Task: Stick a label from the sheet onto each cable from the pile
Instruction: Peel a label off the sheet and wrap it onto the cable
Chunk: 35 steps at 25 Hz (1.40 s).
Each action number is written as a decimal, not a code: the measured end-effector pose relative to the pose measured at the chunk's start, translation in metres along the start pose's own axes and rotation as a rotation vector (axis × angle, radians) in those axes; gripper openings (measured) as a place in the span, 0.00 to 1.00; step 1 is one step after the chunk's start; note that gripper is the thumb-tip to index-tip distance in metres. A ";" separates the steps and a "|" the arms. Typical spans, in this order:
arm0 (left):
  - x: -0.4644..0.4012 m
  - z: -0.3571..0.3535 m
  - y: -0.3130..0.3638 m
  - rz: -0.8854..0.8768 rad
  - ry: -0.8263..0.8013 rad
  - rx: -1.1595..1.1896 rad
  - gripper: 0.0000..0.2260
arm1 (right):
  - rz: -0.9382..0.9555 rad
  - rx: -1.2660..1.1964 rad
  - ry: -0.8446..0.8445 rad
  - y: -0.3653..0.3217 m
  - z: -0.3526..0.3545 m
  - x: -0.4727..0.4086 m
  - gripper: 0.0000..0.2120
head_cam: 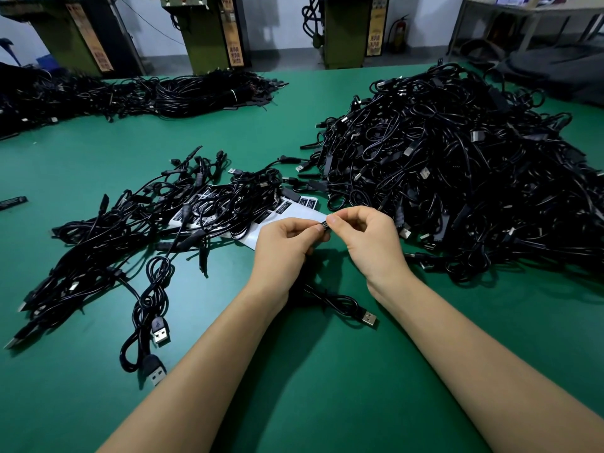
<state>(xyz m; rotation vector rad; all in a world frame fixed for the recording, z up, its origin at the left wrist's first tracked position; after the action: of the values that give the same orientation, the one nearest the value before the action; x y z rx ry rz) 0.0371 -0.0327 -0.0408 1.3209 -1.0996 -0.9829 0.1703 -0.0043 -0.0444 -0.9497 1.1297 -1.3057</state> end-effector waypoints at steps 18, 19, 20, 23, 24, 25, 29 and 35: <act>0.000 -0.002 0.000 -0.006 0.023 0.012 0.04 | 0.008 0.005 0.002 -0.002 0.001 0.002 0.04; 0.000 -0.002 0.000 -0.009 0.021 0.013 0.04 | 0.006 0.012 0.006 -0.002 0.001 0.002 0.04; 0.001 -0.002 0.000 -0.012 0.020 0.014 0.04 | 0.007 0.023 0.011 -0.002 0.001 0.002 0.04; 0.002 -0.002 0.001 -0.018 0.024 0.007 0.04 | 0.014 0.056 0.026 -0.002 0.001 0.002 0.05; 0.002 -0.002 0.001 -0.019 0.025 0.001 0.04 | 0.019 0.074 0.033 -0.001 0.001 0.001 0.05; 0.002 -0.003 0.001 -0.019 0.025 -0.004 0.04 | 0.024 0.096 0.040 -0.001 0.000 0.002 0.05; 0.002 -0.003 0.001 -0.005 0.016 -0.012 0.04 | 0.062 0.162 0.057 0.000 -0.001 0.002 0.05; 0.002 -0.003 0.001 -0.006 0.015 -0.025 0.05 | 0.082 0.209 0.068 0.000 -0.001 0.002 0.05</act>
<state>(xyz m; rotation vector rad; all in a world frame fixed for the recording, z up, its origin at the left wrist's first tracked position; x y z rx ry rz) 0.0403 -0.0343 -0.0393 1.3100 -1.0688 -0.9868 0.1690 -0.0066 -0.0446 -0.7032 1.0492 -1.3679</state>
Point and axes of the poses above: each hand's wrist, its own x-axis away from the middle knuckle, its own z-axis out of the back of the hand, y = z × x, the point moved 4 cm from there along -x, towards the middle knuckle, and after that the axes turned 6 degrees about x, right-handed, at the moved point
